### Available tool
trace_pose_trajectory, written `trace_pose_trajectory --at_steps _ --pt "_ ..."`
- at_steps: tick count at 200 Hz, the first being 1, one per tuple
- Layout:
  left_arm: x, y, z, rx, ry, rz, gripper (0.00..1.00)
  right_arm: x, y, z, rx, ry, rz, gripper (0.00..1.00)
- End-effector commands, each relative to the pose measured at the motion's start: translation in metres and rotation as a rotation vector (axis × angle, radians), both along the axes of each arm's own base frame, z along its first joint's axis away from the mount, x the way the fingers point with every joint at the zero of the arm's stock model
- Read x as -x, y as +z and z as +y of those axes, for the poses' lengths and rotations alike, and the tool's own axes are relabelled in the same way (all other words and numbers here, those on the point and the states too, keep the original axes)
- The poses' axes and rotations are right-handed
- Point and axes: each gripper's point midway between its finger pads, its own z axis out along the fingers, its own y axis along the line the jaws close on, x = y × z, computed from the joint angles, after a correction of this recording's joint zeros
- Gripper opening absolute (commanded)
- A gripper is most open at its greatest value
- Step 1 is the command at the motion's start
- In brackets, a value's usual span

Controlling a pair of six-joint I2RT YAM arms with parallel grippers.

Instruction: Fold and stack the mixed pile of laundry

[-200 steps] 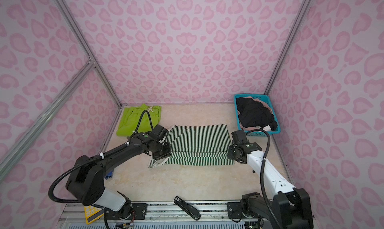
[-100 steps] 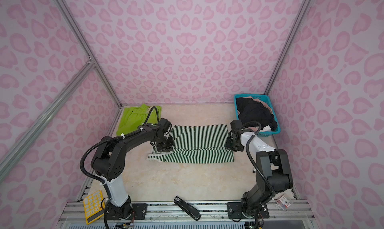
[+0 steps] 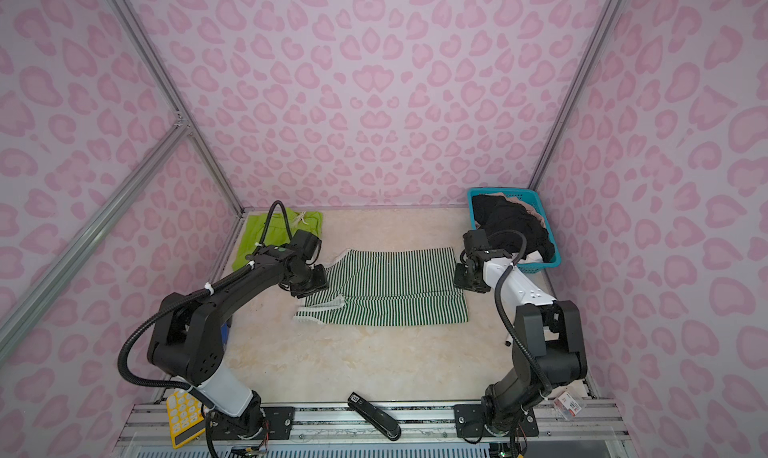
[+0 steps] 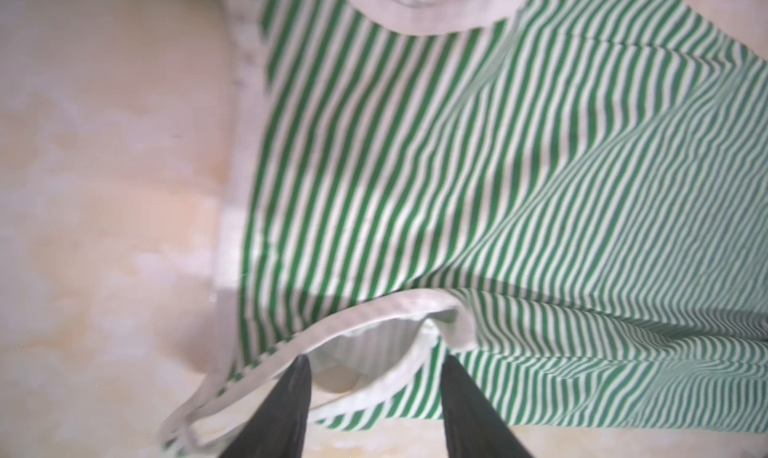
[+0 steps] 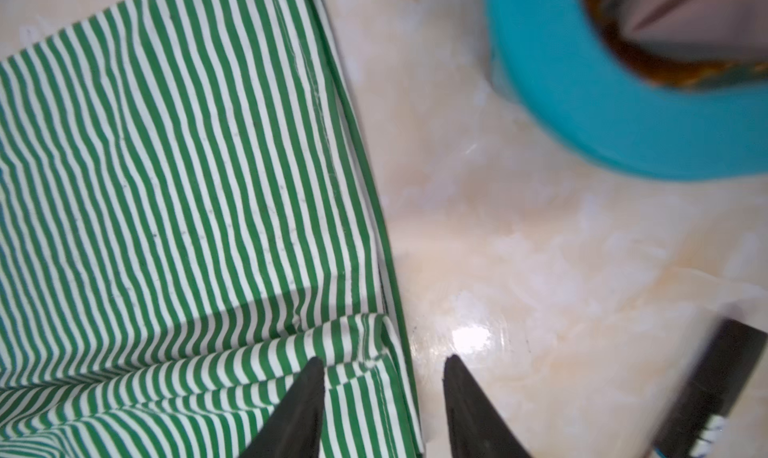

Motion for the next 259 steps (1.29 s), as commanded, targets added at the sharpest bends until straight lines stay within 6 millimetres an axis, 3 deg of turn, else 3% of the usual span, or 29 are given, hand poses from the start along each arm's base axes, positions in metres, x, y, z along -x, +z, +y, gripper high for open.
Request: trace_pose_trajectory --at_steps 1,42,76,123,144,156,163,176,188,214,233,259 --pt "0.021 0.004 0.033 -0.084 0.060 0.002 0.57 0.021 -0.004 -0.004 0.016 0.022 0.047 0.52" --pt "0.051 -0.004 0.051 -0.075 0.075 -0.021 0.64 0.055 -0.027 0.005 -0.073 0.024 0.086 0.53" --pt "0.047 -0.015 0.044 -0.023 0.062 -0.068 0.62 0.066 -0.047 0.007 -0.096 0.015 0.118 0.53" --pt "0.046 -0.035 0.035 0.018 0.025 -0.056 0.57 0.065 -0.061 0.007 -0.111 0.010 0.145 0.52" --pt "0.047 -0.042 0.034 0.020 0.020 -0.051 0.46 0.064 -0.069 0.009 -0.132 0.010 0.160 0.49" --pt "0.047 -0.044 0.034 0.021 0.022 -0.042 0.37 0.062 -0.073 0.009 -0.133 0.010 0.170 0.46" --pt "0.047 -0.045 0.035 0.019 0.026 -0.038 0.26 0.062 -0.076 0.009 -0.131 0.010 0.180 0.43" --pt "0.047 -0.041 0.035 0.014 0.032 -0.034 0.12 0.061 -0.078 0.007 -0.122 0.006 0.192 0.33" --pt "0.047 -0.035 0.038 0.005 0.043 -0.032 0.04 0.062 -0.078 0.003 -0.104 0.000 0.199 0.22" --pt "0.050 -0.013 0.044 -0.017 0.058 -0.026 0.02 0.065 -0.068 -0.008 -0.044 -0.008 0.191 0.06" --pt "0.057 -0.003 0.048 -0.032 0.066 0.003 0.02 0.068 -0.057 -0.018 0.004 -0.014 0.180 0.03" --pt "0.068 -0.008 0.056 -0.064 0.084 0.061 0.02 0.069 -0.048 -0.020 0.013 -0.022 0.166 0.03"
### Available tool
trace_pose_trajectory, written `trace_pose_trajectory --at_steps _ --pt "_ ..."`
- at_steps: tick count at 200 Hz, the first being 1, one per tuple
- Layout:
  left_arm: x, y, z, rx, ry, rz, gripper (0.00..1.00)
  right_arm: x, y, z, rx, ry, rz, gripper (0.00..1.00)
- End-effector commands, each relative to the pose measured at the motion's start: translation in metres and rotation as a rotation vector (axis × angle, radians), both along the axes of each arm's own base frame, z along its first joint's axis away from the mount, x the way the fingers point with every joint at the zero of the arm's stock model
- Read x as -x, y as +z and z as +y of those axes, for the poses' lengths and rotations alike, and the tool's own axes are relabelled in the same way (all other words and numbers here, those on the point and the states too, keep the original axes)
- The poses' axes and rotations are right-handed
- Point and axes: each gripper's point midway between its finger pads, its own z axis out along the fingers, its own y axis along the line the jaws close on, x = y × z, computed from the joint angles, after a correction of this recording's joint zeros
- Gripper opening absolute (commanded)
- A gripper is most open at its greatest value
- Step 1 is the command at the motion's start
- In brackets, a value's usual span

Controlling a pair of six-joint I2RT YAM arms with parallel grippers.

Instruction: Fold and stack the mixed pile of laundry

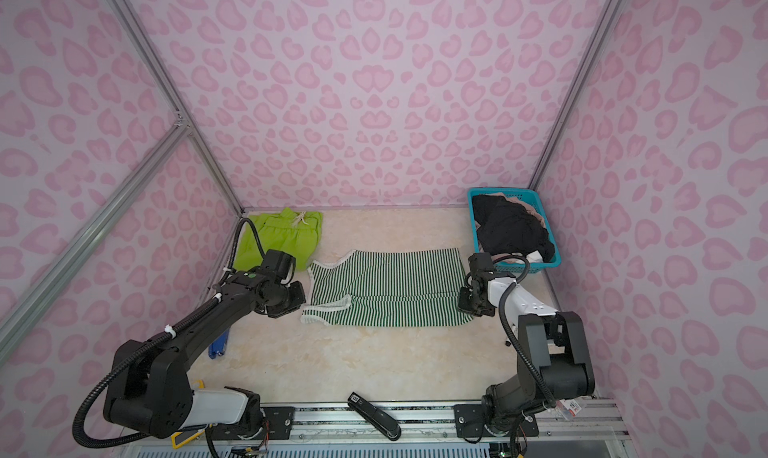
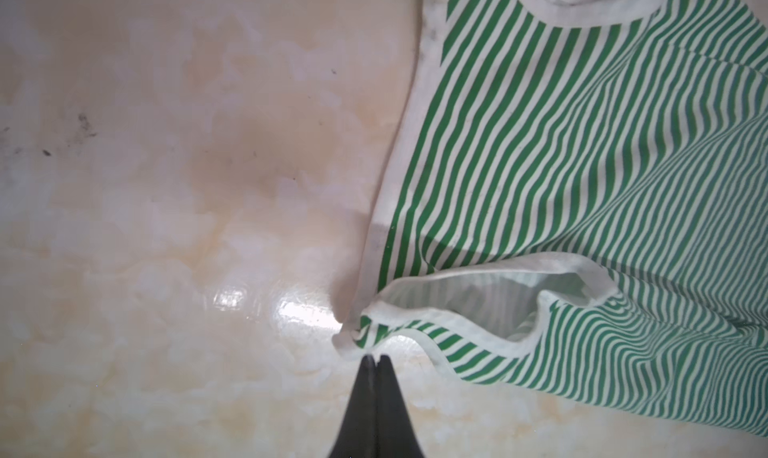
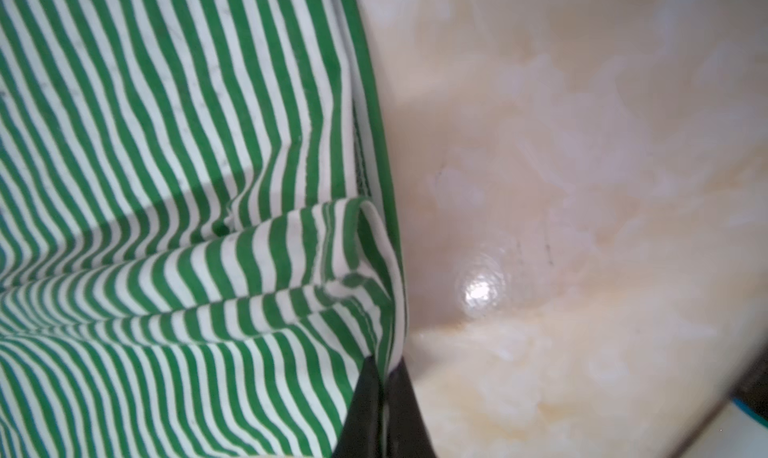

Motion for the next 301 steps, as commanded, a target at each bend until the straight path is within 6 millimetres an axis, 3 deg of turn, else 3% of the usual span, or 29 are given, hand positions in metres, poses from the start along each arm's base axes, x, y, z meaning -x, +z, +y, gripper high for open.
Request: trace_pose_trajectory --at_steps 1,15,46,74,115,139,153,173,187,232,273,301 --pt "0.023 -0.006 0.013 -0.056 0.026 0.097 0.02 0.011 0.002 -0.009 0.045 -0.003 0.032 0.02" --pt "0.026 -0.013 0.009 -0.032 0.014 0.102 0.06 0.009 0.002 -0.007 0.035 -0.001 0.028 0.03" --pt "0.021 -0.017 -0.015 0.109 -0.039 0.038 0.46 0.011 -0.007 -0.004 0.020 0.005 0.056 0.01" --pt "0.011 -0.018 -0.025 0.157 -0.087 -0.038 0.52 0.010 -0.009 0.000 0.005 0.004 0.049 0.01" --pt "-0.001 -0.042 -0.031 0.149 -0.138 -0.035 0.52 0.010 -0.011 0.001 -0.004 0.005 0.053 0.01" --pt "-0.005 -0.053 -0.032 0.146 -0.150 -0.021 0.46 0.011 -0.012 0.000 0.002 0.005 0.055 0.00" --pt "-0.004 -0.055 -0.032 0.139 -0.150 -0.011 0.37 0.010 -0.013 -0.001 0.006 0.004 0.056 0.00" --pt "-0.002 -0.052 -0.028 0.124 -0.144 -0.007 0.13 0.011 -0.015 -0.001 0.010 0.005 0.062 0.00" --pt "0.000 -0.048 -0.022 0.092 -0.129 -0.005 0.03 0.011 -0.016 -0.001 0.008 0.004 0.065 0.00" --pt "0.013 -0.029 0.005 -0.029 -0.040 0.035 0.03 0.010 -0.014 -0.002 0.015 0.005 0.062 0.00" --pt "0.022 -0.008 0.016 -0.066 0.012 0.041 0.02 0.009 -0.004 -0.007 0.042 0.003 0.046 0.00" --pt "0.030 -0.015 0.017 -0.082 -0.004 0.109 0.05 0.009 -0.004 -0.007 0.045 0.001 0.046 0.00"
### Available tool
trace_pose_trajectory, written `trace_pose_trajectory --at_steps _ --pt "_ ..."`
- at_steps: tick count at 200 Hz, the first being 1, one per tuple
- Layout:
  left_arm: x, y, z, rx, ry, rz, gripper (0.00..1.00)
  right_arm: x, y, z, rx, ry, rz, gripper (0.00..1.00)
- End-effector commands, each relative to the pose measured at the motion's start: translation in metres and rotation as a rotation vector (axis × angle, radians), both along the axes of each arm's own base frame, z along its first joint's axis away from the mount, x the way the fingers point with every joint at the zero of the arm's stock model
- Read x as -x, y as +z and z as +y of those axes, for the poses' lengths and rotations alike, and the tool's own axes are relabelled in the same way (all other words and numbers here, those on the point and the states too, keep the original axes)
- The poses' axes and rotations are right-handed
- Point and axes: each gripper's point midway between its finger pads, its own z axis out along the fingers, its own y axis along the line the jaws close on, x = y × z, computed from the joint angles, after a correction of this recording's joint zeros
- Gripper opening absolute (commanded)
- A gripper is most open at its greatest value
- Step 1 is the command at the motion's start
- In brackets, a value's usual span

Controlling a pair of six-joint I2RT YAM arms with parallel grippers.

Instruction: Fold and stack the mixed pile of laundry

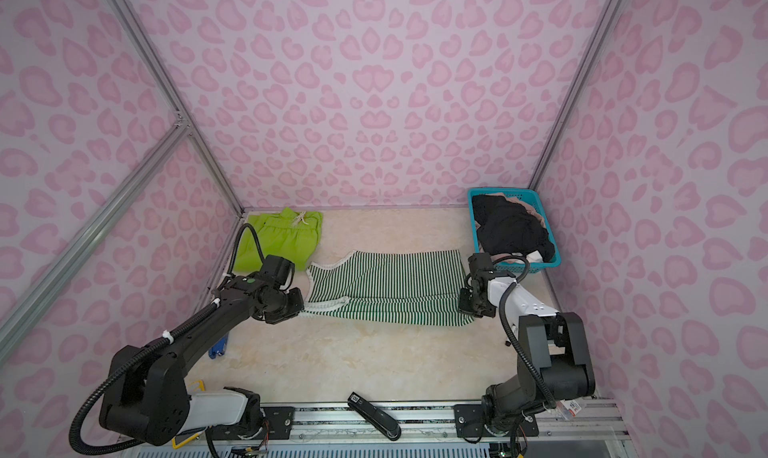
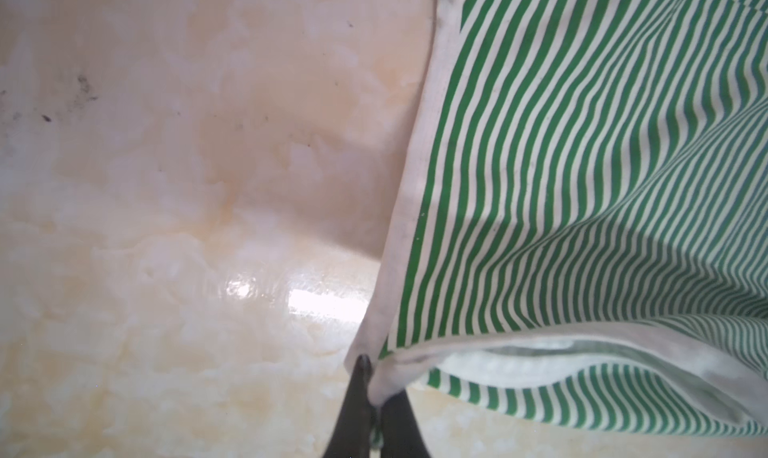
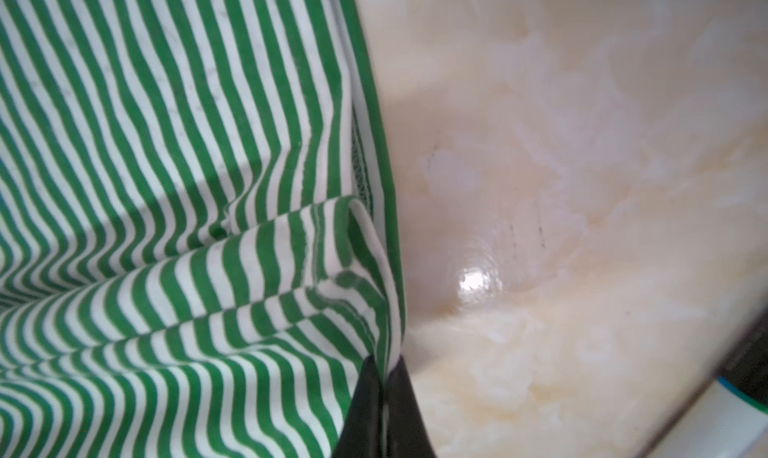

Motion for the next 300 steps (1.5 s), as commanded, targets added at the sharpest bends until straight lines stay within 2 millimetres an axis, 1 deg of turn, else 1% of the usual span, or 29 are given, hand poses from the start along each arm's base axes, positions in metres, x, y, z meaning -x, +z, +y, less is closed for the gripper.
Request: trace_pose_trajectory --at_steps 1,16,26,37,47,57,64,66,68,78,88,102,112,123,142,150,165,180,197,221,234,247,263,267,271,287,300 --pt "0.015 -0.008 0.013 -0.071 0.021 0.088 0.06 0.004 -0.001 -0.006 0.040 0.000 0.017 0.00" --pt "0.019 -0.023 0.014 -0.085 0.022 0.146 0.13 0.005 -0.007 -0.004 0.032 0.002 0.035 0.00" --pt "0.021 -0.034 0.014 -0.087 0.030 0.178 0.15 0.007 -0.010 -0.004 0.026 0.003 0.046 0.00" --pt "0.019 -0.041 0.012 -0.078 0.041 0.180 0.20 0.009 -0.011 -0.002 0.026 0.009 0.053 0.00" --pt "0.016 -0.043 0.011 -0.072 0.053 0.166 0.24 0.011 -0.010 -0.002 0.029 0.010 0.052 0.00" --pt "0.012 -0.040 0.012 -0.072 0.065 0.142 0.31 0.012 -0.008 -0.004 0.038 0.010 0.049 0.01" --pt "0.008 -0.036 0.013 -0.075 0.070 0.122 0.35 0.012 -0.005 -0.006 0.044 0.010 0.042 0.04" --pt "0.007 -0.034 0.013 -0.075 0.070 0.115 0.39 0.012 -0.004 -0.006 0.047 0.009 0.041 0.05" --pt "0.007 -0.033 0.013 -0.076 0.071 0.111 0.41 0.012 -0.003 -0.006 0.049 0.010 0.038 0.07" --pt "0.001 -0.024 0.012 -0.068 0.065 0.072 0.49 0.011 0.002 -0.007 0.050 0.008 0.027 0.13" --pt "-0.004 -0.013 0.008 -0.049 0.045 0.032 0.53 0.009 0.008 -0.006 0.050 0.009 0.011 0.20" --pt "-0.011 0.004 -0.001 -0.028 -0.006 -0.021 0.54 0.004 0.017 -0.006 0.062 0.011 -0.017 0.27" --pt "-0.015 0.013 -0.009 -0.039 -0.054 -0.048 0.54 0.000 0.024 -0.006 0.072 0.015 -0.036 0.30" --pt "-0.018 0.021 -0.022 -0.049 -0.119 -0.074 0.54 -0.004 0.028 -0.006 0.080 0.019 -0.047 0.33" --pt "-0.021 0.024 -0.056 -0.042 -0.260 -0.102 0.54 -0.011 0.031 -0.003 0.077 0.030 -0.058 0.35" --pt "-0.023 0.022 -0.073 -0.027 -0.322 -0.109 0.55 -0.014 0.030 0.000 0.064 0.040 -0.060 0.35" --pt "-0.023 0.010 -0.100 0.016 -0.406 -0.096 0.55 -0.018 0.027 0.005 0.046 0.054 -0.057 0.35" --pt "-0.025 -0.002 -0.116 0.046 -0.444 -0.067 0.55 -0.020 0.023 0.007 0.046 0.059 -0.050 0.35" --pt "-0.027 -0.015 -0.130 0.082 -0.462 -0.038 0.55 -0.023 0.020 0.005 0.056 0.057 -0.049 0.34" --pt "-0.031 -0.027 -0.142 0.116 -0.466 -0.013 0.54 -0.028 0.012 0.003 0.065 0.055 -0.042 0.32" --pt "-0.032 -0.034 -0.145 0.121 -0.464 0.006 0.50 -0.031 0.007 0.003 0.062 0.055 -0.034 0.30" --pt "-0.032 -0.040 -0.148 0.131 -0.463 0.024 0.46 -0.034 0.003 0.004 0.058 0.054 -0.030 0.26" --pt "-0.030 -0.046 -0.148 0.137 -0.454 0.048 0.37 -0.035 -0.001 0.005 0.050 0.054 -0.023 0.20" --pt "-0.029 -0.047 -0.148 0.138 -0.452 0.052 0.37 -0.035 -0.001 0.006 0.048 0.057 -0.021 0.18" --pt "-0.028 -0.047 -0.148 0.141 -0.449 0.055 0.32 -0.036 -0.002 0.006 0.048 0.056 -0.023 0.17" --pt "-0.026 -0.047 -0.149 0.155 -0.440 0.051 0.24 -0.036 -0.003 0.005 0.049 0.058 -0.024 0.12" --pt "-0.026 -0.047 -0.148 0.161 -0.427 0.046 0.12 -0.037 -0.003 0.005 0.047 0.057 -0.026 0.07"
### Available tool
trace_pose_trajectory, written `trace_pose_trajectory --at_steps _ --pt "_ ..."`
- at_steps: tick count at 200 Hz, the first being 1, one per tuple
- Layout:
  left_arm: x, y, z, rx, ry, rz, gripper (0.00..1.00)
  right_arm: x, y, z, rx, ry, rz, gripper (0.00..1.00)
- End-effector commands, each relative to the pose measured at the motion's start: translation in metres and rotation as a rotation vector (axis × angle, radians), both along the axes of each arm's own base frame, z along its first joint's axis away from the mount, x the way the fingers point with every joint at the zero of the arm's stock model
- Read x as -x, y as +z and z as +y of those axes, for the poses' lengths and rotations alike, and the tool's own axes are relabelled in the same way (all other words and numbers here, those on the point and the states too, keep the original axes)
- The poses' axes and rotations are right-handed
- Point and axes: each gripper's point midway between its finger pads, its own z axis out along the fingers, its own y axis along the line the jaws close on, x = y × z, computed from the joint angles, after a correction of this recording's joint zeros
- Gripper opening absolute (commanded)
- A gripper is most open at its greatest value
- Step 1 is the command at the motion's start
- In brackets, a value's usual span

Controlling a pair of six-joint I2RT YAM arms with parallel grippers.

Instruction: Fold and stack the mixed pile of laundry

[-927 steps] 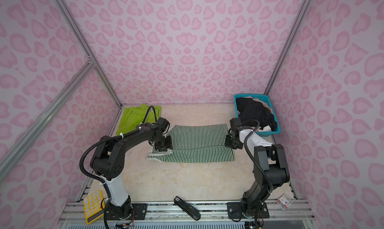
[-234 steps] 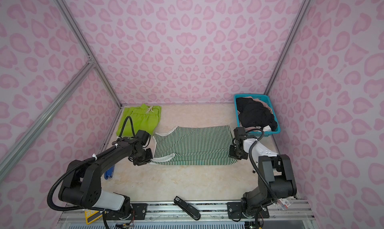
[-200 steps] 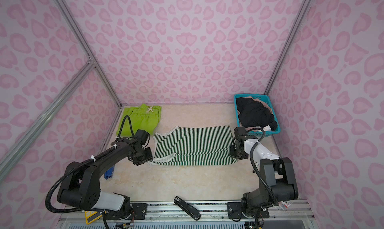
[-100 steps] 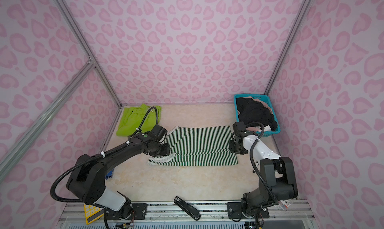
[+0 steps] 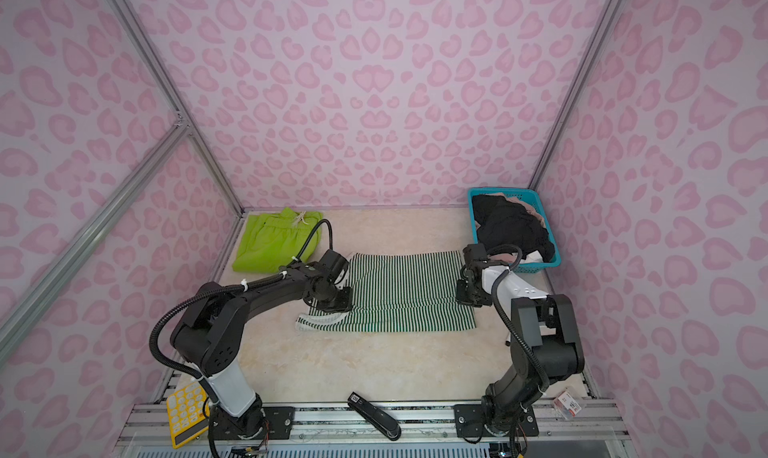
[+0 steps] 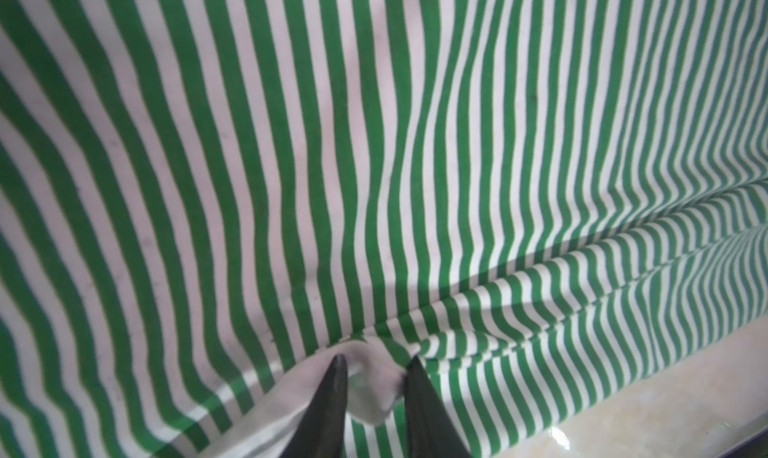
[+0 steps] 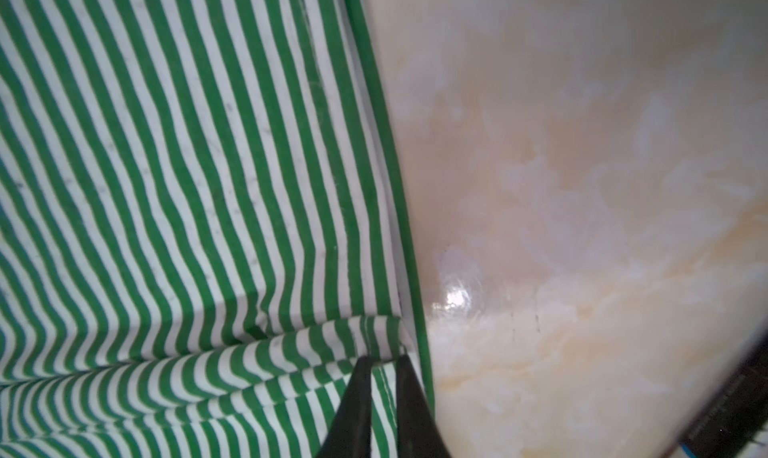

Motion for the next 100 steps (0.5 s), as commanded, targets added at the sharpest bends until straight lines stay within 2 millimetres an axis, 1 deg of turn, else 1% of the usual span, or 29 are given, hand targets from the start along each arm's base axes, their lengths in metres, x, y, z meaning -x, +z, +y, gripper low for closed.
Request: trace_pose_trajectory --at_steps 1,5,18,29,43,76,100 --pt "0.000 0.002 -0.003 0.027 0.023 -0.004 0.11 -0.004 -0.001 0.001 -0.010 0.007 -0.007 0.06" --pt "0.001 0.002 -0.002 0.025 0.028 -0.001 0.08 -0.004 -0.002 0.001 -0.011 0.006 -0.006 0.05" --pt "-0.002 0.003 0.002 0.004 0.051 -0.009 0.03 -0.005 -0.001 0.001 -0.012 0.004 -0.010 0.02" --pt "-0.005 0.005 0.007 -0.023 0.071 -0.018 0.02 -0.007 0.001 0.001 -0.013 0.001 -0.017 0.01" --pt "-0.011 0.011 0.008 -0.031 0.084 -0.035 0.02 -0.010 0.005 0.000 -0.013 -0.005 -0.030 0.00" --pt "-0.023 0.027 0.001 0.000 0.079 -0.077 0.02 -0.019 0.013 0.000 -0.014 -0.010 -0.054 0.00" --pt "-0.031 0.030 -0.003 0.014 0.073 -0.102 0.02 -0.022 0.013 0.000 -0.018 -0.014 -0.055 0.00"
